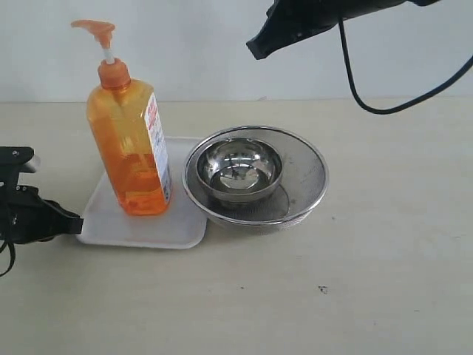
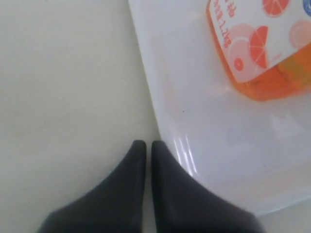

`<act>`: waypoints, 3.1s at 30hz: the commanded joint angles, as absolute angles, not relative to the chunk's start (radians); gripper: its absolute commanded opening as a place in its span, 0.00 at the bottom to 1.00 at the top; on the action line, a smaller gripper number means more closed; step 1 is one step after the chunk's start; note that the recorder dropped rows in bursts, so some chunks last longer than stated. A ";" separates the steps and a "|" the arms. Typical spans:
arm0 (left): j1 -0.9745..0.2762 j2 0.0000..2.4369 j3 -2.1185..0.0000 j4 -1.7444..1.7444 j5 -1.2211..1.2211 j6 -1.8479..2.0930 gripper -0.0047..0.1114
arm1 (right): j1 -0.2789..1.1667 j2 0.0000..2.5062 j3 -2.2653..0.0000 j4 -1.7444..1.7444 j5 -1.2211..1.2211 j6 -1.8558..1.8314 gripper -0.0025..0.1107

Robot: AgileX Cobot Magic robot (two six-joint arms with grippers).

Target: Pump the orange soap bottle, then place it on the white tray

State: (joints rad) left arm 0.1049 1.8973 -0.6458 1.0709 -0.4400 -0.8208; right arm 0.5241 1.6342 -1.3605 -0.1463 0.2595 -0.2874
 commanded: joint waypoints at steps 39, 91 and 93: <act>-0.082 0.713 -0.451 0.881 -0.045 -0.912 0.08 | 0.380 0.893 -0.734 -0.009 0.081 -0.192 0.02; -0.082 0.635 -0.419 0.881 -0.053 -0.927 0.08 | -0.088 0.109 0.000 -0.006 -0.085 0.000 0.02; -0.082 0.635 -0.419 0.881 -0.053 -0.927 0.08 | -0.088 0.067 0.000 -0.006 -0.036 0.000 0.02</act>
State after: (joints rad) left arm -0.0794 0.6439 -0.4222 0.8893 -0.0561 -0.9218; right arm -0.0801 0.1211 -0.0062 -0.0075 -0.0930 0.0000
